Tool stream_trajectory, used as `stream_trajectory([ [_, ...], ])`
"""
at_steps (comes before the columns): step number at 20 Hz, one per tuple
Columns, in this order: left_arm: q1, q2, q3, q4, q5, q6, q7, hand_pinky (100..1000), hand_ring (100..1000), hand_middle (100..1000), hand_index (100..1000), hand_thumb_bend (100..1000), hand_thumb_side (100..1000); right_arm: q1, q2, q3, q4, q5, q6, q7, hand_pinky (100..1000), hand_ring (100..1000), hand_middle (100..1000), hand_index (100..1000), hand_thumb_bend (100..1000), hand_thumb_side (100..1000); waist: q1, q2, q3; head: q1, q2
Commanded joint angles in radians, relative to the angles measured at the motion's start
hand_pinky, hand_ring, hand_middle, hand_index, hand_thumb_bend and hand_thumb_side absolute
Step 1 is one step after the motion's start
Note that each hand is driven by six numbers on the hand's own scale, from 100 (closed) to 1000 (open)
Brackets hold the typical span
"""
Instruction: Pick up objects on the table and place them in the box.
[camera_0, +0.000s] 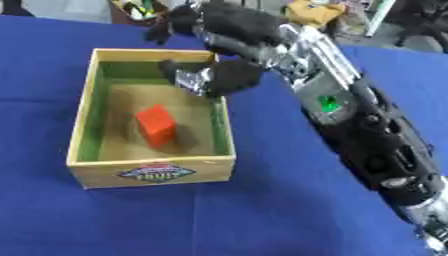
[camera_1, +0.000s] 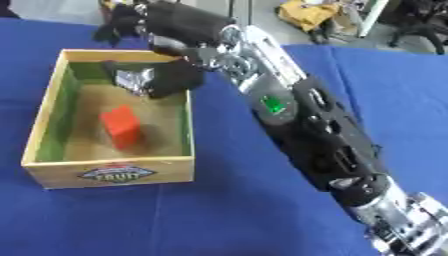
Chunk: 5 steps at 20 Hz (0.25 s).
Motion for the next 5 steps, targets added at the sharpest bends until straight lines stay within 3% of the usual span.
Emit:
stream_trajectory([
  [1, 0.002, 0.016, 0.016, -0.019, -0.012, -0.002, 0.014, 285, 412, 455, 633, 100, 924, 0.02, -0.071, -0.077, -0.141, -0.163, 0.117, -0.129, 744, 781, 681, 847, 100, 941, 0.012, -0.026, -0.013, 0.02, 0.014],
  [3, 0.005, 0.017, 0.02, -0.019, -0.018, -0.002, 0.025, 286, 413, 455, 633, 100, 926, 0.051, -0.107, -0.114, -0.207, -0.27, 0.154, -0.222, 771, 813, 707, 838, 100, 915, 0.014, -0.03, -0.027, 0.035, 0.023],
  [5, 0.008, 0.018, 0.023, -0.019, -0.024, -0.003, 0.034, 285, 412, 455, 633, 100, 931, 0.083, -0.154, -0.15, -0.224, -0.36, 0.133, -0.311, 789, 836, 727, 832, 100, 905, 0.016, -0.035, -0.042, 0.053, 0.03],
])
